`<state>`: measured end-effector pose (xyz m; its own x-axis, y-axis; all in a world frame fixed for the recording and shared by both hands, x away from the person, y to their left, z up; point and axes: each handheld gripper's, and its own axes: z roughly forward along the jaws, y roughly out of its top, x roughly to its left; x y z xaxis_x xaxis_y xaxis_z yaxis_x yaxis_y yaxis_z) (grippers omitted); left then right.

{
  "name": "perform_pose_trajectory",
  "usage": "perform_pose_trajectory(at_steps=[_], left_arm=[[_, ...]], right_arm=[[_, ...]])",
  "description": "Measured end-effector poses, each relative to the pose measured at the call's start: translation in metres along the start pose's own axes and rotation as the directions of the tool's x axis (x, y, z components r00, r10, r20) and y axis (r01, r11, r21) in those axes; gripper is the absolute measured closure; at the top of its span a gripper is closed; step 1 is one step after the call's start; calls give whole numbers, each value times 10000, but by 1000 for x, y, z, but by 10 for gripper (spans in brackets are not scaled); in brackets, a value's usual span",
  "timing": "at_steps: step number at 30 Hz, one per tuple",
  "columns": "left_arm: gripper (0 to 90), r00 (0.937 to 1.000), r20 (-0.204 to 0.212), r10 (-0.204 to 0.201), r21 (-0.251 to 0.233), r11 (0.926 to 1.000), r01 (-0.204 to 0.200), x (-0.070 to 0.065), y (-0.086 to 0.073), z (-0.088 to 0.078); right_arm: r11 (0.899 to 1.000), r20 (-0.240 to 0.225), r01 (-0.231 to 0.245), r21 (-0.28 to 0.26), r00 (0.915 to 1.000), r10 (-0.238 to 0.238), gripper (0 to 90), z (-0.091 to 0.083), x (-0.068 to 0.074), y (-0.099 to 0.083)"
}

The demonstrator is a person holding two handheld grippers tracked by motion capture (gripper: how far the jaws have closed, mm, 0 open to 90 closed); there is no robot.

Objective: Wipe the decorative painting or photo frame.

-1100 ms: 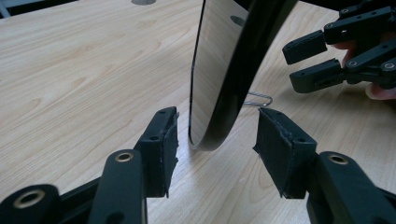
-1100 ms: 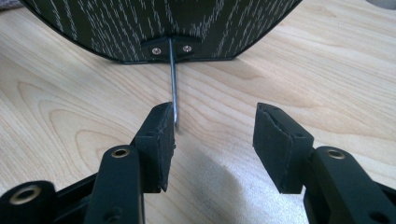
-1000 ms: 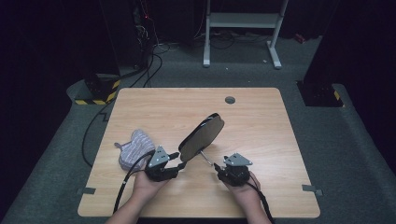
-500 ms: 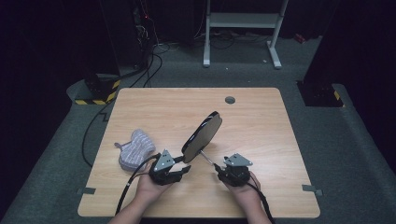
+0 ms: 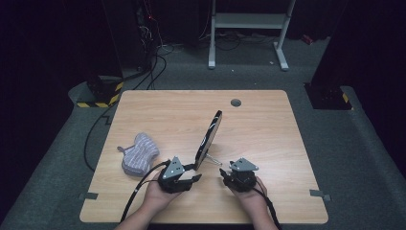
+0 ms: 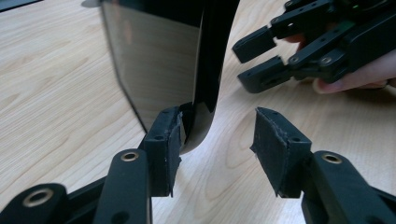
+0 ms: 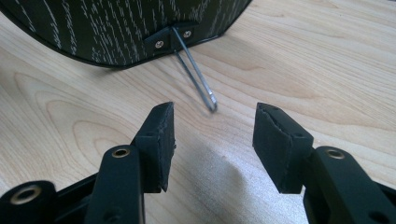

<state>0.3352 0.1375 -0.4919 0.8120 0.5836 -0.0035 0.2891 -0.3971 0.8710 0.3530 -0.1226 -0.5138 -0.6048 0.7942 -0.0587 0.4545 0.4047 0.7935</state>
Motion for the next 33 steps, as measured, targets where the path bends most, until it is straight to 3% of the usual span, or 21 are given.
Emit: perform_pose_trajectory(at_steps=[6, 11, 15, 18, 25, 29, 33], left_arm=[[515, 9986, 474, 246, 142, 9996, -253, -8, 2, 10], [503, 9989, 431, 207, 152, 9997, -214, -5, 1, 6], [495, 9999, 147, 89, 111, 9999, -91, 5, -4, -4], [481, 9997, -143, -215, 99, 9997, 216, 15, -8, -12], [465, 9903, -954, -1007, -74, 9949, 1005, 38, -19, -30], [455, 9872, -1150, -1109, -152, 9938, 1098, 42, -21, -35], [450, 9862, -1227, -1109, -51, 9938, 1112, 44, -23, -35]], right_arm=[[10000, 51, -83, 1, 10000, 83, 485, -2, -2, -1], [10000, 18, -63, -47, 10000, 63, 485, -3, -2, -1], [9999, -166, -42, -125, 9999, 40, 481, -2, 1, 1], [9994, -413, 65, -340, 9991, -80, 464, 1, 7, 6], [9982, -1089, 370, -466, 9932, -419, 412, 4, 27, 13], [9959, -1396, 616, -665, 9877, -705, 378, 6, 40, 17], [9951, -1601, 300, -947, 9861, -449, 362, 7, 46, 19]])
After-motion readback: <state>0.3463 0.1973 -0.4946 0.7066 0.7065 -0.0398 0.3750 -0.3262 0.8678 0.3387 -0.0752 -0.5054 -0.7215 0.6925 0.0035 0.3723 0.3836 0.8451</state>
